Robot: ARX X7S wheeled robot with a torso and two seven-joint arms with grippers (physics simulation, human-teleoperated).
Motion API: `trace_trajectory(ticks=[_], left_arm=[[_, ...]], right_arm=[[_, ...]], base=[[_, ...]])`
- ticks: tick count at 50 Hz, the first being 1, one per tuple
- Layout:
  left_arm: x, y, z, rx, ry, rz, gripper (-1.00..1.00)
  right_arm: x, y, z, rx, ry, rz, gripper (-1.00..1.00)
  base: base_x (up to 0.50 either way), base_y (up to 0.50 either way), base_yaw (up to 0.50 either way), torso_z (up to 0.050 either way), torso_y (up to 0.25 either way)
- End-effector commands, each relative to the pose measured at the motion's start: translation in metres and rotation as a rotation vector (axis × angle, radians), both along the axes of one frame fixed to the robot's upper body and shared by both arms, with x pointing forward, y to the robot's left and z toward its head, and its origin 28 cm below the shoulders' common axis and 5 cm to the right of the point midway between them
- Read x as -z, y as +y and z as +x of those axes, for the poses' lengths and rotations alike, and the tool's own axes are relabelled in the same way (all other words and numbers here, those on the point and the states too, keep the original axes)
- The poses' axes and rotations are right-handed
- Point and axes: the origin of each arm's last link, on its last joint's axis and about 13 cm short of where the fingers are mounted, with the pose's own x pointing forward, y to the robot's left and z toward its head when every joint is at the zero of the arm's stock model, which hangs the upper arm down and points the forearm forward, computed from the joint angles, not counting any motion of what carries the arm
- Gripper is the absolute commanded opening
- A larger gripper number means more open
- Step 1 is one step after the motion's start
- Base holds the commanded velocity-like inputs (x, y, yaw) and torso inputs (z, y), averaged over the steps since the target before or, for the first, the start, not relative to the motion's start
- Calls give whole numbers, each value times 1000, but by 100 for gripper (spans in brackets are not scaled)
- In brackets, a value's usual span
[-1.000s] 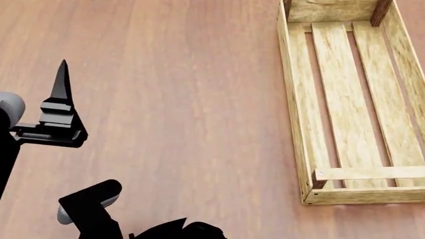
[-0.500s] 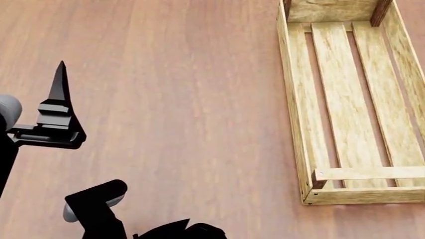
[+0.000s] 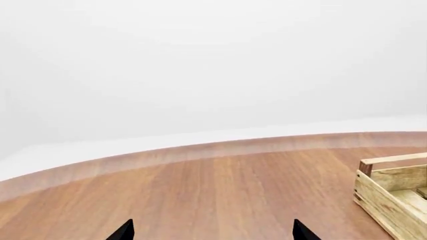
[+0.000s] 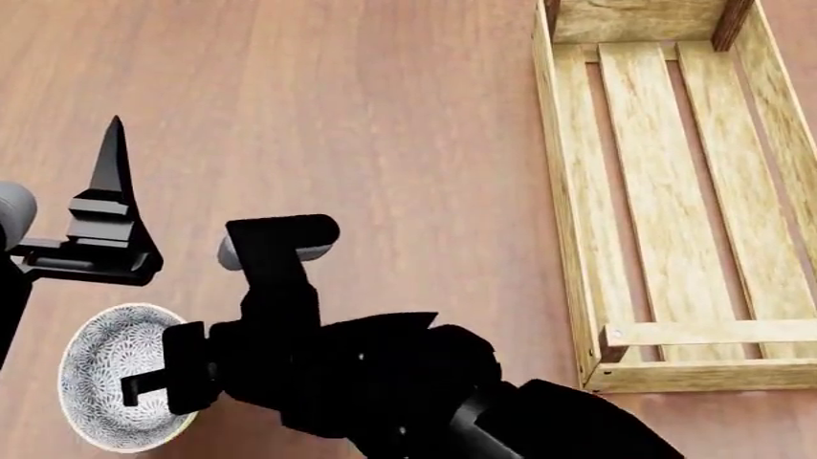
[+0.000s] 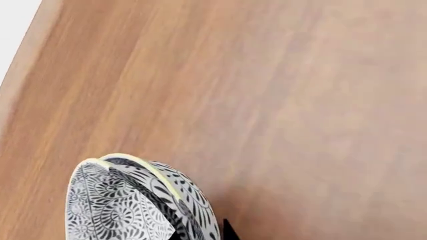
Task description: Stack the right bowl on the left bowl and place them in the tray.
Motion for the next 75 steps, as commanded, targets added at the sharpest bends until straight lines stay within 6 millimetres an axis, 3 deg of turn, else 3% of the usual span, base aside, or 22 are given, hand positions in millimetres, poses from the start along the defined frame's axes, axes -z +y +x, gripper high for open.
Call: trace_trajectory(ticks=[1, 10, 24, 37, 50, 60, 75], left_arm=[[0, 1, 0, -1, -1, -1, 100], [1, 0, 0, 3, 2, 0, 100], [4, -1, 2, 6, 9, 3, 100], [2, -2, 2, 8, 9, 9, 100], [4, -1, 3, 7, 15, 10, 100], [5, -1, 3, 9, 19, 10, 100], [7, 1, 4, 3, 25, 11, 100]], right_arm=[[-60, -12, 28, 117, -81, 78, -100], [-99, -27, 43, 226, -119, 126, -100], [-128, -74, 64, 498, -131, 193, -100], [-153, -120, 71, 782, -125, 308, -100], [-193, -162, 68, 997, -137, 452, -100], [-192, -191, 67, 1128, -101, 527, -100], [-165, -222, 66, 1272, 4, 626, -100]], base=[[0, 0, 0, 0, 0], [0, 0, 0, 0, 0], [0, 0, 0, 0, 0], [0, 0, 0, 0, 0], [0, 0, 0, 0, 0], [0, 0, 0, 0, 2], [0, 0, 0, 0, 0]])
